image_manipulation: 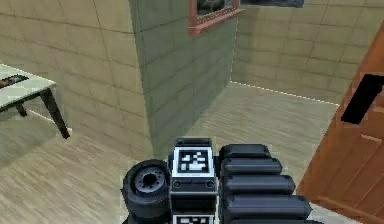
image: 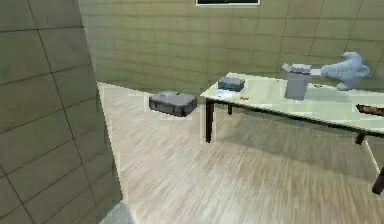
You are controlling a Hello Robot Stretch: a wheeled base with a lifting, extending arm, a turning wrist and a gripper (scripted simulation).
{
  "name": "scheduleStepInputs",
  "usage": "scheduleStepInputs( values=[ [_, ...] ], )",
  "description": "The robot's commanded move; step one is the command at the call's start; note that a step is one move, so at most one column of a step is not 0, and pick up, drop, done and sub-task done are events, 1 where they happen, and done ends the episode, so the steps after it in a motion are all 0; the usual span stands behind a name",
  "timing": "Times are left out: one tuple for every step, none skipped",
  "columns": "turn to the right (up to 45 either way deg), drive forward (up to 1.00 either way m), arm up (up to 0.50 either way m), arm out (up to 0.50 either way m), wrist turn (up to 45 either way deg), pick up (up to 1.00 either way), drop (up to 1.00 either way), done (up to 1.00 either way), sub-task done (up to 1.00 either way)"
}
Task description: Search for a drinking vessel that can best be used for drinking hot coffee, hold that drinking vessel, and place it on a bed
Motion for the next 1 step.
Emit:
scheduleStepInputs(
  values=[
    [0.0, 1.0, 0.0, 0.0, 0.0, 0.0, 0.0, 0.0, 0.0]
  ],
)
